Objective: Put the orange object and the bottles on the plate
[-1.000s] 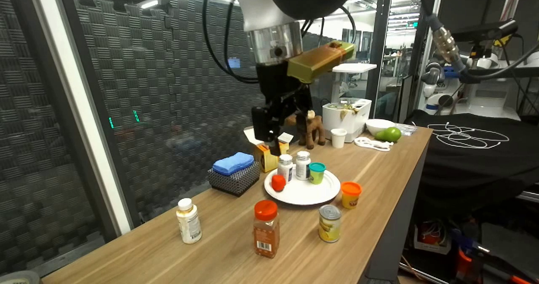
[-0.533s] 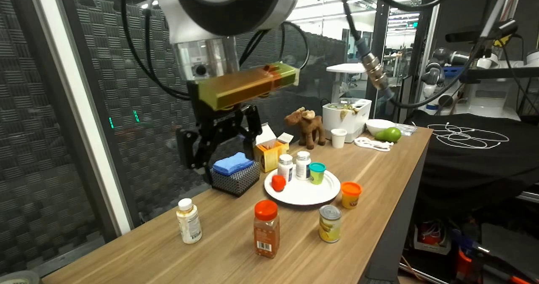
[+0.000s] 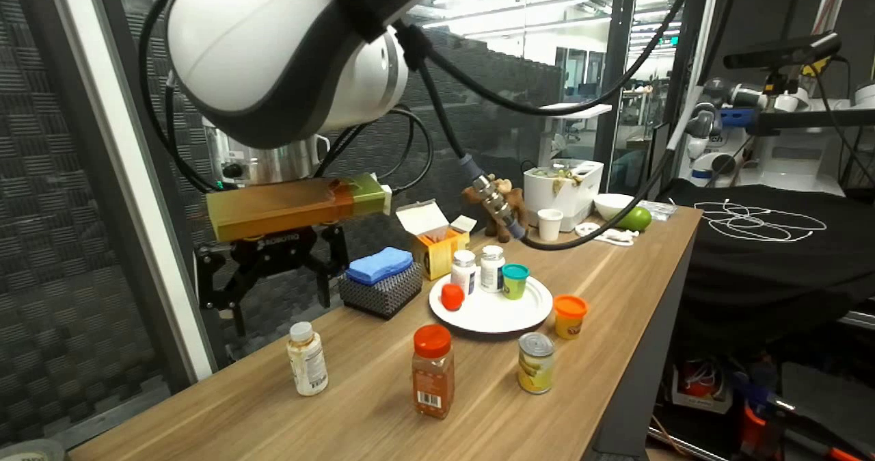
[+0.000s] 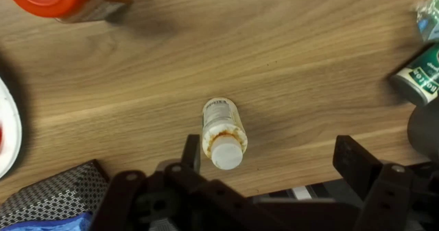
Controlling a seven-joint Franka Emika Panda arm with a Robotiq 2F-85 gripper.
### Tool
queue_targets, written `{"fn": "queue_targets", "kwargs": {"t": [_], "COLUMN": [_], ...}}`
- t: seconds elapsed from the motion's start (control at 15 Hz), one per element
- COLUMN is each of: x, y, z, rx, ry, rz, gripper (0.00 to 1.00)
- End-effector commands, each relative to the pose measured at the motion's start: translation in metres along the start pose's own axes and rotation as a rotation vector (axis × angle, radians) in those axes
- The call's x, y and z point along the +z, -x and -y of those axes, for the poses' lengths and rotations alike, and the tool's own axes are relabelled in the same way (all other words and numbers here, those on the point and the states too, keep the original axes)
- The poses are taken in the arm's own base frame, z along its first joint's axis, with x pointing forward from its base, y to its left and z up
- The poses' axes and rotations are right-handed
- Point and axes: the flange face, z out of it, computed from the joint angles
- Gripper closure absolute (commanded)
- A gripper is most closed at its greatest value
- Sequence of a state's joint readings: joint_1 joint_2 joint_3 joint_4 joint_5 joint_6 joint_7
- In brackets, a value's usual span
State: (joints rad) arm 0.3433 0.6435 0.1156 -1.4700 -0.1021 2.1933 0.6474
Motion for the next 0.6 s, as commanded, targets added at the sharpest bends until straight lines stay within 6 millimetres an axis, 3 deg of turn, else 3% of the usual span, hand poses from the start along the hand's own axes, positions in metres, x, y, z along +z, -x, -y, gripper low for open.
{"fn": "queue_targets", "kwargs": {"t": [0.0, 0.53], "x": [0.006, 0.029], "y": [-0.027, -0.046], "z": [0.011, 0.004], "rx": [0.086, 0.149], "ry": [-0.027, 0.043], "rz": [-0.07, -0.076], "gripper": [0.0, 0.0]}}
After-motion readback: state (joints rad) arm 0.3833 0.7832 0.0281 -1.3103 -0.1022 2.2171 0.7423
